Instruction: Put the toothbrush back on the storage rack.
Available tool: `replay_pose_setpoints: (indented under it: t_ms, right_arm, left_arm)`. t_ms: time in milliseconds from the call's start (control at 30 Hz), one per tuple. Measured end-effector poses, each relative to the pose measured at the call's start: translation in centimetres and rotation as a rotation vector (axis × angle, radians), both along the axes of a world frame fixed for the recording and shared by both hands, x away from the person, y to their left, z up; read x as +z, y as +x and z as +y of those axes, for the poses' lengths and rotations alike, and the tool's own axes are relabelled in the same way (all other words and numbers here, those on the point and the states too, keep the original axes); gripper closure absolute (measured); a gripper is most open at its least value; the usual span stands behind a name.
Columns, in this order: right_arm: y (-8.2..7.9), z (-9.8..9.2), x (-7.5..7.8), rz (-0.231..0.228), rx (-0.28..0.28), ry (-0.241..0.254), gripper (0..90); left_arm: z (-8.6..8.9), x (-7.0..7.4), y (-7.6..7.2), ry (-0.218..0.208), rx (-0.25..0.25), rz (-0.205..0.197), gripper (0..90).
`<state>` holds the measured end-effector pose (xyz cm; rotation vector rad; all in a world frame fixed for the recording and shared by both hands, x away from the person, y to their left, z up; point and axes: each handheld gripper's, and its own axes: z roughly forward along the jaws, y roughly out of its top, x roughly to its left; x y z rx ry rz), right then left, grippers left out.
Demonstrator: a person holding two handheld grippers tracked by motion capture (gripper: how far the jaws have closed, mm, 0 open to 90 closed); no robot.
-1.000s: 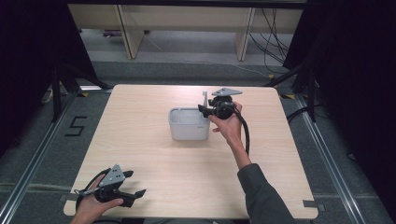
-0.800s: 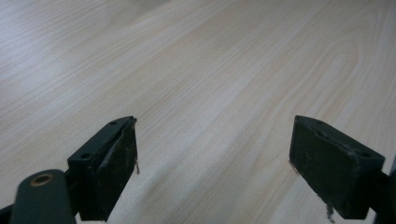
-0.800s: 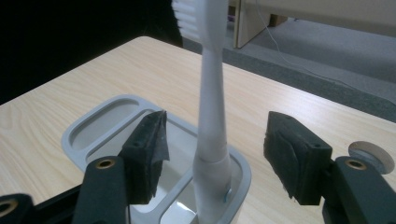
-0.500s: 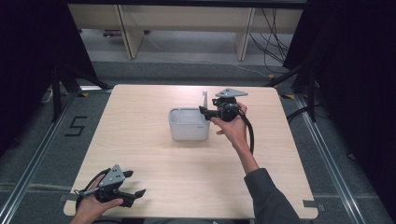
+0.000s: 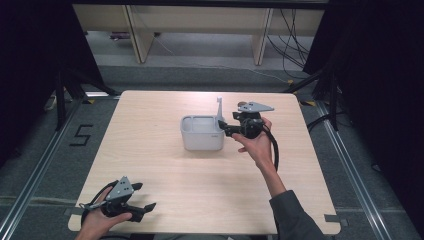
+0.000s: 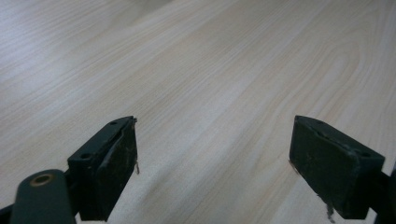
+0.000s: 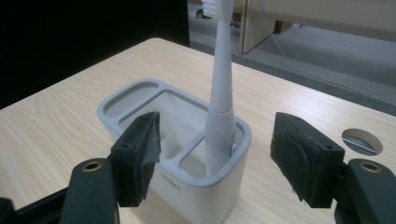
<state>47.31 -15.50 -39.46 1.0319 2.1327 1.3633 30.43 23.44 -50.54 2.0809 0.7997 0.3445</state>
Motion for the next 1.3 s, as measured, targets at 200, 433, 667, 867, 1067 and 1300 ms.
replay_pose_setpoints:
  t_ms: [200,433,667,867,1067,1300]
  right_arm:
    - [-1.3,-0.7,-0.5,-0.003,-0.003,0.04,33.8]
    - [-1.8,-1.3,-0.8,0.038,-0.008,0.06,33.2]
    - [-1.9,-1.9,-0.9,0.006,0.019,0.041,33.1]
    - [-2.4,-1.7,-0.9,0.033,0.013,0.042,32.5]
    - [-2.8,-1.3,-1.3,0.037,0.023,0.042,30.9]
    - [-3.6,-1.4,-1.5,0.053,0.017,0.021,28.7]
  left_arm:
    - [0.0,0.0,0.1,-0.003,0.003,-0.008,15.0]
    - [-0.1,0.1,0.0,0.0,0.002,-0.001,15.0]
    - [0.1,0.2,0.0,0.02,-0.012,-0.006,15.0]
    - [0.0,0.1,0.0,0.004,-0.007,-0.008,15.0]
    - [0.1,0.2,-0.1,0.004,-0.007,-0.005,15.0]
    - [0.1,0.2,-0.1,0.003,-0.004,-0.005,14.9]
